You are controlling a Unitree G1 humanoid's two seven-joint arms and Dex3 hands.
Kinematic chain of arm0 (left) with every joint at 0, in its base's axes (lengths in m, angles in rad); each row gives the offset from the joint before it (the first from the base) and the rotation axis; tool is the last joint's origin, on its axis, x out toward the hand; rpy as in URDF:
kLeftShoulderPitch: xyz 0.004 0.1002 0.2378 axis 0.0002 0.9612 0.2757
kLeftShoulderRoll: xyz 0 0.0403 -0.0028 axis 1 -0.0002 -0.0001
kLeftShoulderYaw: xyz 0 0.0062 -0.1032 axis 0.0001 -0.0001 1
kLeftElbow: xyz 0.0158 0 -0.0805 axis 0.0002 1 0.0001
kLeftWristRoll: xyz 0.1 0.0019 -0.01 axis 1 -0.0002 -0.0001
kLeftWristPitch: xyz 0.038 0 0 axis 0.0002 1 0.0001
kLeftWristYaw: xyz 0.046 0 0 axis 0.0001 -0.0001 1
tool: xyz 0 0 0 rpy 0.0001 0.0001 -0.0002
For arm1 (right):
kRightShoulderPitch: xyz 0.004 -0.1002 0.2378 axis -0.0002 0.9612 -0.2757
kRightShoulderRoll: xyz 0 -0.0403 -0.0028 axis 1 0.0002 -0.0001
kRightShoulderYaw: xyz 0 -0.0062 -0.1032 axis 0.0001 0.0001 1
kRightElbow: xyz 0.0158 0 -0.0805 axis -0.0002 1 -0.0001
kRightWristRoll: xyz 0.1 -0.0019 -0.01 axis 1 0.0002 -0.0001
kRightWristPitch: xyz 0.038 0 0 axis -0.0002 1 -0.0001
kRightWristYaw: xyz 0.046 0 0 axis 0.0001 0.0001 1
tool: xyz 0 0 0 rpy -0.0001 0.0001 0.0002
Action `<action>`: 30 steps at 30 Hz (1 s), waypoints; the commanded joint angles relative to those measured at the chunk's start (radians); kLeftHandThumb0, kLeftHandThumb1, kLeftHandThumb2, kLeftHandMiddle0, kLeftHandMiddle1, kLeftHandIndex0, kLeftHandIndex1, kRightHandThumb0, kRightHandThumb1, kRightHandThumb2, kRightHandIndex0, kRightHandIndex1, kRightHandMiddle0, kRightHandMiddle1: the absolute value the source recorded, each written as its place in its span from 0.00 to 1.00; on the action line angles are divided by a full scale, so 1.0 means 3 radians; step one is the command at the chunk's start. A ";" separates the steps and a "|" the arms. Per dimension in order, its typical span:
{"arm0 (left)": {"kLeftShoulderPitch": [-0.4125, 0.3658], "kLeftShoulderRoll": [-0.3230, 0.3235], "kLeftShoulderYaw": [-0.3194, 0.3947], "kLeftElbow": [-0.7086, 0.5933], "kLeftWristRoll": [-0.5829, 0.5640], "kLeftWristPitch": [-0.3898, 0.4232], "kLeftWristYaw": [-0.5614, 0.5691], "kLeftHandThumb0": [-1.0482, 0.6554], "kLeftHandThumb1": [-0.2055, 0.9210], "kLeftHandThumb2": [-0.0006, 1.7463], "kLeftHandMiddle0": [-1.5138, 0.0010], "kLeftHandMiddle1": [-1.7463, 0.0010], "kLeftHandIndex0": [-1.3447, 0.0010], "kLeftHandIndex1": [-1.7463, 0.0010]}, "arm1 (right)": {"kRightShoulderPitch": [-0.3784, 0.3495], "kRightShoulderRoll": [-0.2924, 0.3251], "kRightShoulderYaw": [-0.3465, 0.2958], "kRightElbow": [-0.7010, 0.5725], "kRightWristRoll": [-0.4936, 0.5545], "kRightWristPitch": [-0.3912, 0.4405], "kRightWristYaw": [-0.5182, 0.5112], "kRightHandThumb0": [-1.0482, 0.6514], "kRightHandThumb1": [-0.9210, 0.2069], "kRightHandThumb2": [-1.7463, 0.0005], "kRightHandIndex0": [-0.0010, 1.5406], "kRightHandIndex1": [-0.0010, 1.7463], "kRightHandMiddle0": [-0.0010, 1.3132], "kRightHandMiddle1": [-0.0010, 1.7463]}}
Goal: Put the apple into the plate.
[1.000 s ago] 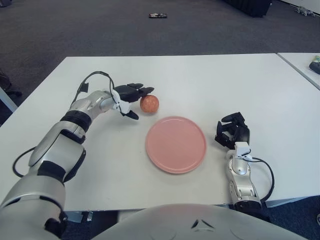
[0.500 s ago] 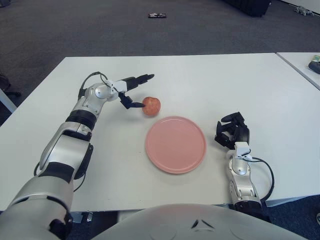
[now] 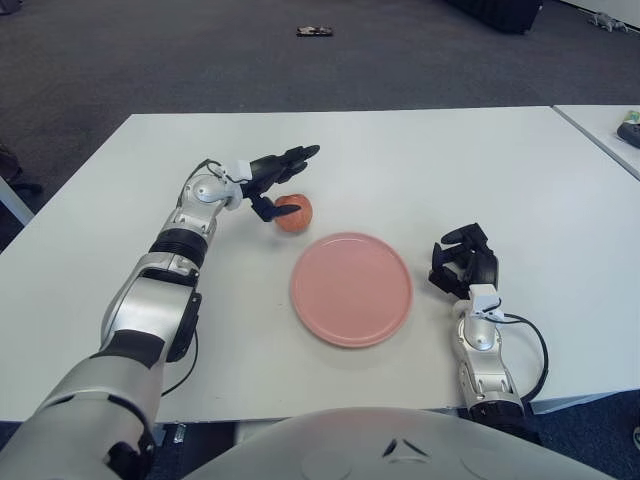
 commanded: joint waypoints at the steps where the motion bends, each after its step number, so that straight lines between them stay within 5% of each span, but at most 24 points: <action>1: -0.0043 -0.0009 0.0031 0.0041 0.0037 0.0017 0.0062 0.25 0.37 0.66 1.00 1.00 1.00 1.00 | -0.0007 -0.0028 0.0000 0.0053 -0.0014 -0.0062 -0.0004 0.37 0.36 0.39 0.44 0.85 0.34 1.00; 14: -0.0094 -0.0062 -0.0090 0.0057 0.0232 0.0105 0.0173 0.23 0.37 0.65 1.00 1.00 1.00 1.00 | 0.0027 -0.0005 -0.0017 -0.0055 -0.0022 0.0100 -0.0025 0.37 0.34 0.40 0.44 0.82 0.34 1.00; 25: -0.0193 -0.0017 -0.0643 -0.0042 0.1071 0.0409 0.0582 0.31 0.26 0.70 1.00 1.00 1.00 1.00 | 0.0041 0.0015 -0.0021 -0.0089 -0.0027 0.0084 -0.0046 0.37 0.34 0.40 0.43 0.84 0.33 1.00; 30: -0.0254 -0.0104 -0.0878 0.0199 0.1364 0.0415 0.0799 0.24 0.31 0.66 1.00 1.00 1.00 1.00 | 0.0052 0.0008 -0.0007 -0.0097 -0.0027 0.0049 -0.0043 0.37 0.35 0.39 0.44 0.84 0.34 1.00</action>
